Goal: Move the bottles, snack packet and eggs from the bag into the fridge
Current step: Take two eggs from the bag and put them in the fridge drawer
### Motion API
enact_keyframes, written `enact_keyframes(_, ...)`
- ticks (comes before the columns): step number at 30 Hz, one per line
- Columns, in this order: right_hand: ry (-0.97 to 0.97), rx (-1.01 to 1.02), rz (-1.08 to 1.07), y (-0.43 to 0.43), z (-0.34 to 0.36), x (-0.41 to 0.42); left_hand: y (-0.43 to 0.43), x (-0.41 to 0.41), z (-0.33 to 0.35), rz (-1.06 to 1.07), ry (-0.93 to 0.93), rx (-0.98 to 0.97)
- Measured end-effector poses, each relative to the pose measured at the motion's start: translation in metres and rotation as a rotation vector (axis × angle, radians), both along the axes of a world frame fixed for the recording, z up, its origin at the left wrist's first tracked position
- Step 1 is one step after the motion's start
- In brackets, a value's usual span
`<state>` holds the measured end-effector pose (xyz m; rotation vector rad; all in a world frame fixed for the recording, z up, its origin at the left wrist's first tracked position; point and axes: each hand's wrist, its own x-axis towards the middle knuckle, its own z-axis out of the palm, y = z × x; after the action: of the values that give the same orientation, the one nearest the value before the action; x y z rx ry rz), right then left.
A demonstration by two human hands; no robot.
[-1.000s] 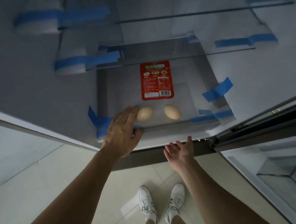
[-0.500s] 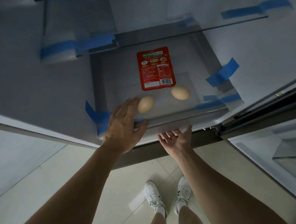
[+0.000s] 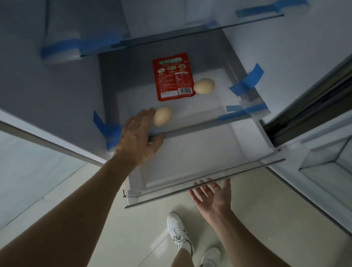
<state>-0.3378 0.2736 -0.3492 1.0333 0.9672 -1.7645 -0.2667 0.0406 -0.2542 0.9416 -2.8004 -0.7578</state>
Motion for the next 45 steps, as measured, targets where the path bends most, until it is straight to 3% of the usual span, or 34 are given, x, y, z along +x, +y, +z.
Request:
enact_keyframes(12, -0.060, 0.054, -0.022, 0.082, 0.005, 0.052, 0.004, -0.002, 0.001, 0.035, 0.025, -0.003)
enact_keyframes(27, -0.033, 0.068, -0.017, 0.085, 0.002, 0.052, 0.007, -0.003, 0.011, 0.060, -0.003, 0.088)
enact_keyframes(32, -0.028, 0.108, 0.077, 0.100, 0.005, 0.048, 0.009, -0.004, 0.018, 0.080, -0.022, 0.097)
enact_keyframes(35, 0.187, 0.330, 0.261, 0.120, 0.019, 0.037, 0.013, -0.005, 0.027, 0.104, -0.012, 0.131)
enact_keyframes(38, 0.599, 0.515, 0.321, 0.137, 0.050, 0.021, 0.015, -0.003, 0.031, 0.139, 0.004, 0.180)
enact_keyframes(42, 1.192, 0.559, 0.488, 0.128, 0.105, 0.002, 0.016, -0.004, 0.035, 0.159, 0.015, 0.204)
enact_keyframes(45, 1.500, 0.565, 0.639, 0.085, 0.135, -0.026, 0.018, -0.006, 0.036, 0.191, 0.038, 0.214)
